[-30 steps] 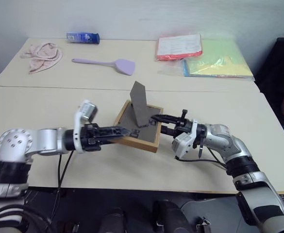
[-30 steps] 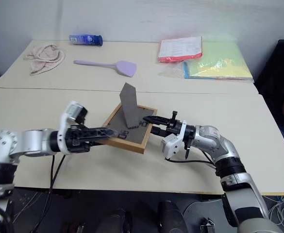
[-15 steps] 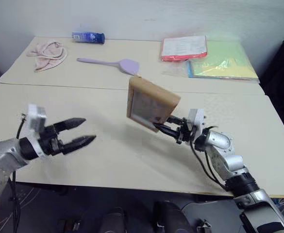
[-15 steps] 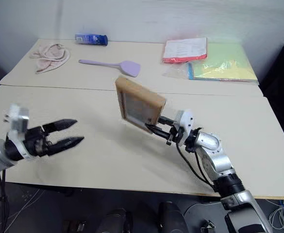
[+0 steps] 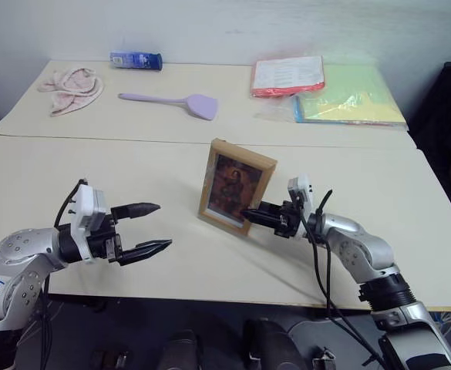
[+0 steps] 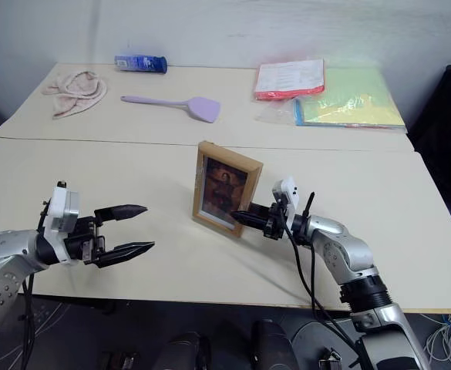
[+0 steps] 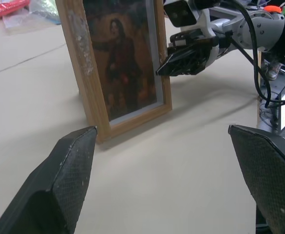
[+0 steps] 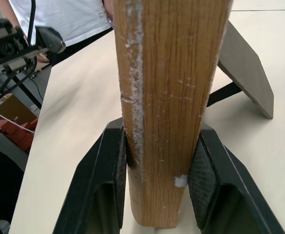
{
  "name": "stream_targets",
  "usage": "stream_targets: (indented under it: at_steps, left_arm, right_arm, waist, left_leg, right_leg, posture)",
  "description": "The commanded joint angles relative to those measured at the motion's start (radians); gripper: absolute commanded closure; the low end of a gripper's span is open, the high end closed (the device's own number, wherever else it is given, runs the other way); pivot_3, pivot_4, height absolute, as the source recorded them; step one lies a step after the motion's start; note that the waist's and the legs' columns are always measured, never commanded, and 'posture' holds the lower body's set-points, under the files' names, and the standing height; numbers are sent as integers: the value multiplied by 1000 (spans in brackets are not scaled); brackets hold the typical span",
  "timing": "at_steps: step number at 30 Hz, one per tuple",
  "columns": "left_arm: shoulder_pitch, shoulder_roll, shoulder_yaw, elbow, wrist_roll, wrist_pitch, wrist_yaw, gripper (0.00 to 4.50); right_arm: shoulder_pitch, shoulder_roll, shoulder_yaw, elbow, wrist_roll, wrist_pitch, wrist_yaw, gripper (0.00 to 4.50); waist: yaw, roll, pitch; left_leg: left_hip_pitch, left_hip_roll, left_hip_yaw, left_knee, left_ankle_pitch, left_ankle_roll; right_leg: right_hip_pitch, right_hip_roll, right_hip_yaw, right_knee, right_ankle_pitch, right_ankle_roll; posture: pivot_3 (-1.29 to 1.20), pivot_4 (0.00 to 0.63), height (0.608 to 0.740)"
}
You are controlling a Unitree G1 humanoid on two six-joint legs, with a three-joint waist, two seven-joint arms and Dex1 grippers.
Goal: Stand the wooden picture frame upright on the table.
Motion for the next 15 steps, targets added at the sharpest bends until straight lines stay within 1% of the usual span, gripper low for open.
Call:
stream_targets:
  at_steps: [1,3,4,6,8,9,10,13,15]
  left_arm:
    - [12,10,14,12,44,-37,-25,0]
    - [25,1,25,28,67,-72,-40,0]
    - [44,1,30,41,95,-98,-41,0]
    - [82,1,41,65,135,-138,-45,0]
    - [133,0,54,99,185,-203,-52,0]
    - [157,-1,62,114,202,-228,-57,0]
    - [182,0,70,131,235,-269,-53,0]
    - [240,-9,113,176,275,-351,-46,0]
    - [262,-12,136,201,289,-386,-42,0]
  right_arm:
    - [11,2,-29,-16,-62,-32,3,2299]
    - [21,3,-60,-65,-56,-61,27,1667]
    - [34,-15,-71,-97,-62,-73,43,1339]
    - [71,-62,-91,-159,-72,-89,91,598]
    - [134,-125,-122,-205,-99,-140,144,34]
    - [163,-150,-142,-214,-115,-180,164,34]
    - [192,-170,-170,-203,-153,-264,178,34]
    - [279,-244,-226,-81,-308,-644,271,34]
    - [308,-273,-253,-10,-340,-760,298,34]
  waist:
    - [1,0,0]
    - [3,0,0]
    - [4,0,0]
    - [4,1,0]
    - [5,1,0]
    - [6,0,0]
    - [7,0,0]
    - [8,0,0]
    - [8,0,0]
  left_leg:
    - [0,0,0,0,0,0]
    - [-1,0,0,0,0,0]
    - [-2,0,0,0,0,0]
    - [-3,0,0,-1,0,1]
    - [-3,0,0,-1,-1,1]
    - [-3,0,0,-1,-1,2]
    - [-3,0,0,-1,-2,2]
    - [-3,-1,0,-1,-2,3]
    - [-2,-1,1,-1,-2,4]
  right_leg:
    - [0,0,0,0,0,0]
    - [-1,0,0,0,0,0]
    - [-2,0,0,0,0,0]
    - [-2,0,0,1,0,0]
    - [-2,0,-1,0,0,0]
    - [-2,0,-1,0,0,1]
    - [-1,0,-1,-2,0,1]
    - [0,0,-1,-6,1,1]
    - [1,0,-1,-7,1,1]
  posture:
    - [0,150,740]
    - [0,150,740]
    - [0,150,740]
    - [0,150,740]
    - [0,150,740]
    - [0,150,740]
    - [0,150,740]
    - [0,150,740]
    - [0,150,740]
